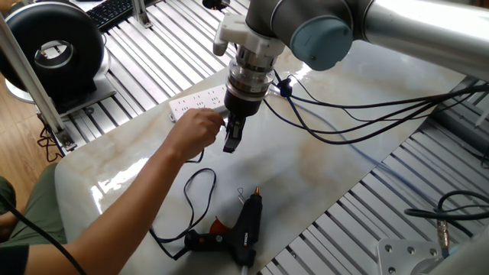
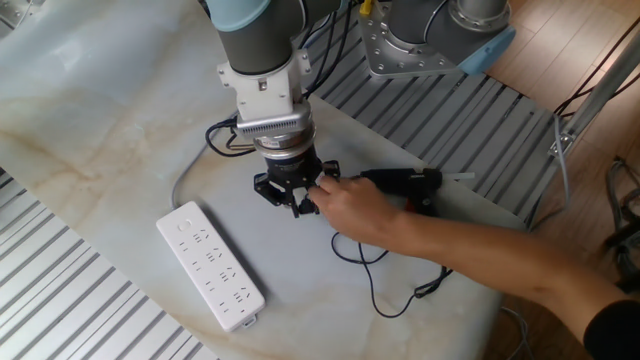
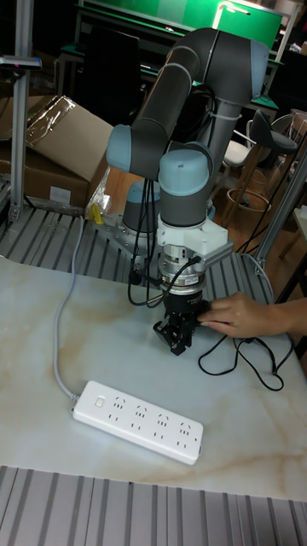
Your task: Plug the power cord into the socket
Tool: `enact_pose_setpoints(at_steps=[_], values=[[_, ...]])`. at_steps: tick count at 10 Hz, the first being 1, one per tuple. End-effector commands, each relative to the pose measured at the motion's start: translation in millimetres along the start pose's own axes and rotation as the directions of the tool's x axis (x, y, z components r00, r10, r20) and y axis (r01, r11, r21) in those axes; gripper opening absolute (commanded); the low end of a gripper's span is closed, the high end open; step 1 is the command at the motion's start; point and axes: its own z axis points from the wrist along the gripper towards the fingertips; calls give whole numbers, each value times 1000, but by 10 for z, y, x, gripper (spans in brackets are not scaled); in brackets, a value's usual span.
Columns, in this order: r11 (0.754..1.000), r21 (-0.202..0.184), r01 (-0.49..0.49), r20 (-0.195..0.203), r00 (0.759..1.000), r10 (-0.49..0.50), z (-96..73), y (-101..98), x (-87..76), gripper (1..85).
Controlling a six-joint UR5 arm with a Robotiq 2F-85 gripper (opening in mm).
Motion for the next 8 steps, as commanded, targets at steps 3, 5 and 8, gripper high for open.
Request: enact_pose_setpoints(at_steps=[3,5,8], values=[[1000,-9,-7,15,1000,7,-17,16,-38,353],[1000,-7,-7,13,1000,7,-17,10,-33,347],[1000,-5,-11,11,1000,11,-17,4,-27,333]])
